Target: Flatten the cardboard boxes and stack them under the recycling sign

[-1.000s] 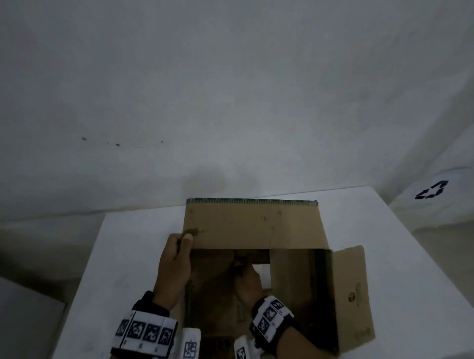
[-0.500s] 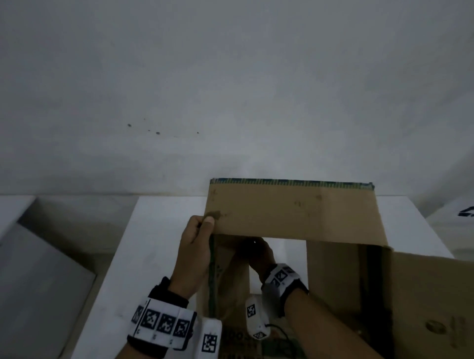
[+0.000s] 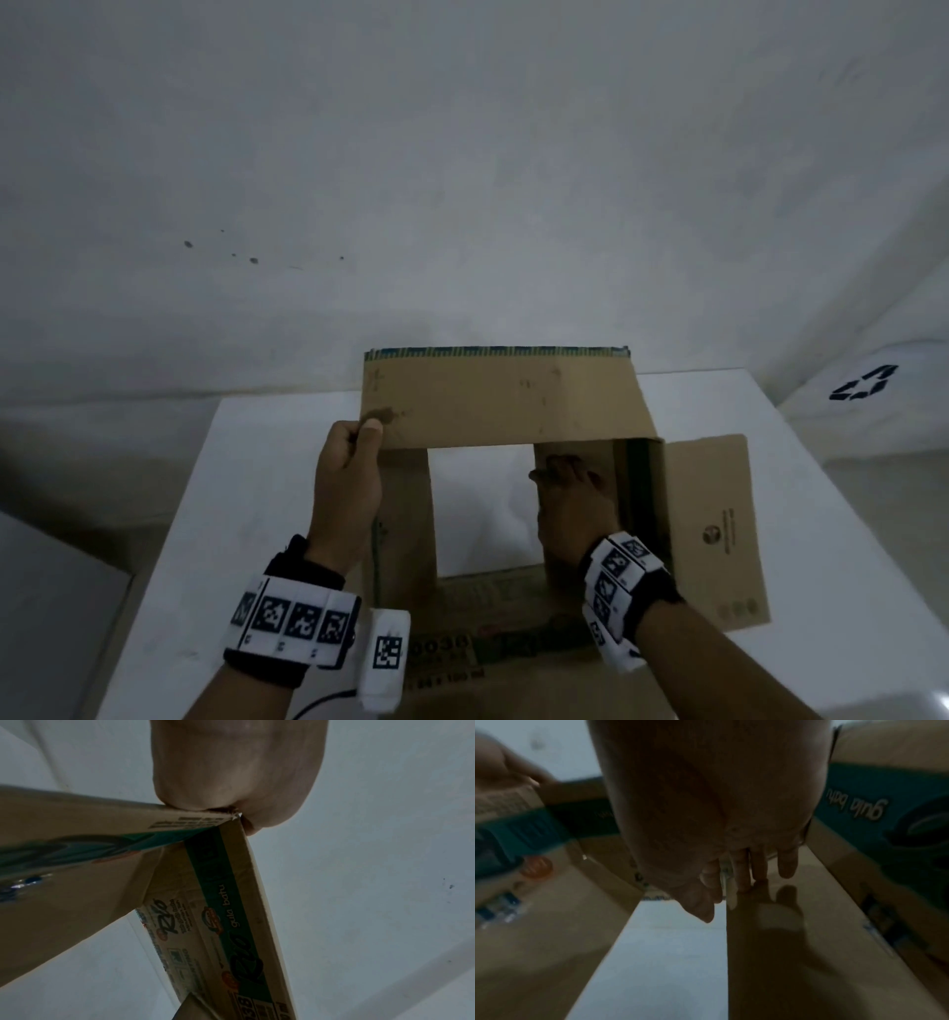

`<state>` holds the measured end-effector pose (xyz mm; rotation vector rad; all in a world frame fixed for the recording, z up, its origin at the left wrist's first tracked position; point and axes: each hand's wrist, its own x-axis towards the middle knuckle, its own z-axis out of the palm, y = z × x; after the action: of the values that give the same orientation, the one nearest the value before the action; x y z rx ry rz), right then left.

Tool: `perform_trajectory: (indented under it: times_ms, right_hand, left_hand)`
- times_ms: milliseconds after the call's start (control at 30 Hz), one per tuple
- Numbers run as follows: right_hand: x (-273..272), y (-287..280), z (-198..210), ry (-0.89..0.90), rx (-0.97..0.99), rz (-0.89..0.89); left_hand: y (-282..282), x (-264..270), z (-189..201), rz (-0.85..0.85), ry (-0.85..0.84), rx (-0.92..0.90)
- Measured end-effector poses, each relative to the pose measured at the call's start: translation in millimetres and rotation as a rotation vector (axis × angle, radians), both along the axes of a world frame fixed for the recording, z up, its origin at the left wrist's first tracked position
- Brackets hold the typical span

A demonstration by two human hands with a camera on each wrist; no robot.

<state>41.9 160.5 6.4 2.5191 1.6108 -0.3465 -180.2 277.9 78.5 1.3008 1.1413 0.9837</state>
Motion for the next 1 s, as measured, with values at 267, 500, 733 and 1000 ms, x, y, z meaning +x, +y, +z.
perform_trajectory:
  times_ms: [267,500,733,1000]
  right_hand:
    - [15.9,1.8,-0.4,-0.06,-0.326,-0.058]
    - [-14.7,-50.5,44.0,0.09,0.749,-0.263]
    - [64.0,-80.5,62.6,-0.164,0.6,-0.196]
    - [113.0,-69.3,135.5,-0.434,0.381,-0.083]
  left_hand:
    - [-7.8,-1.2,-1.8,-0.02,-0.038,-0.001]
    - [0.2,-27.6,-12.7,-0.043,-0.075,-0.037]
    - [0.9,-56.9,-21.2,-0.2,-0.061,-0.012]
    - [1.9,-10.5,-24.9,-0.246,0.175,0.222]
